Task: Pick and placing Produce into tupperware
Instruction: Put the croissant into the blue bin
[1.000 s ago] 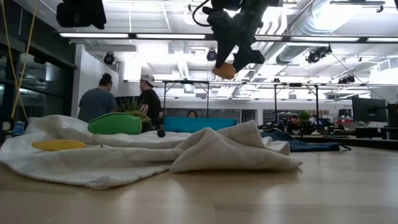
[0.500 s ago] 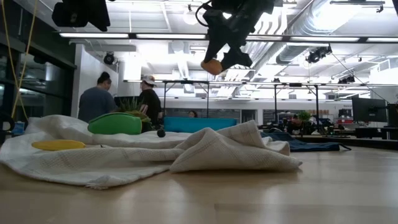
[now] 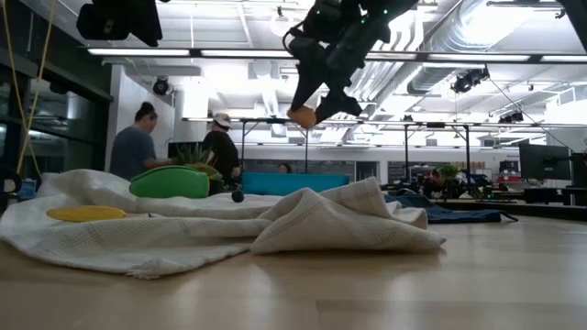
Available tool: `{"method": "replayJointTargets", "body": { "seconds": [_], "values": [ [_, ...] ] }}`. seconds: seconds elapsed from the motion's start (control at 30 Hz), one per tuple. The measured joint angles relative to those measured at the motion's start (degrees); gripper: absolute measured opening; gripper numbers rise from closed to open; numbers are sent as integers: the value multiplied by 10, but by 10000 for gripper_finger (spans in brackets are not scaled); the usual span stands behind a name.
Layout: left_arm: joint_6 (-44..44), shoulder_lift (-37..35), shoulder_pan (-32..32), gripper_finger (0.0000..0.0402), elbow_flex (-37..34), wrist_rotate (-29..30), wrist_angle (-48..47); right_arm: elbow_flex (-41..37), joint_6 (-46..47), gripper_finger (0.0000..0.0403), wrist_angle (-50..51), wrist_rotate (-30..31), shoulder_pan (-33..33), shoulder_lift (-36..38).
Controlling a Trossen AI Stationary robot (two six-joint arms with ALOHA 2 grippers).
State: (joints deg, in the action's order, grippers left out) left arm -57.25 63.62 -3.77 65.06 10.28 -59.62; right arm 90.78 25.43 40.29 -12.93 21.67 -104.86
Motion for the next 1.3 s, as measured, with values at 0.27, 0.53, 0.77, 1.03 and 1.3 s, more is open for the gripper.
{"method": "replayJointTargets", "body": {
  "seconds": [0.27,0.53,0.77,1.03,1.3],
  "values": [
    [2,0,0,46,0,0,-1,0,1,215,-15,-7,9,-30],
    [15,0,0,46,0,0,-1,0,7,215,-30,-9,16,-48],
    [15,0,0,46,0,0,-2,0,16,215,-50,-12,30,-51],
    [15,0,0,46,0,3,-2,0,15,215,-54,-19,35,-61],
    [15,0,0,46,0,9,-3,0,16,215,-63,-28,35,-86]
  ]
}}
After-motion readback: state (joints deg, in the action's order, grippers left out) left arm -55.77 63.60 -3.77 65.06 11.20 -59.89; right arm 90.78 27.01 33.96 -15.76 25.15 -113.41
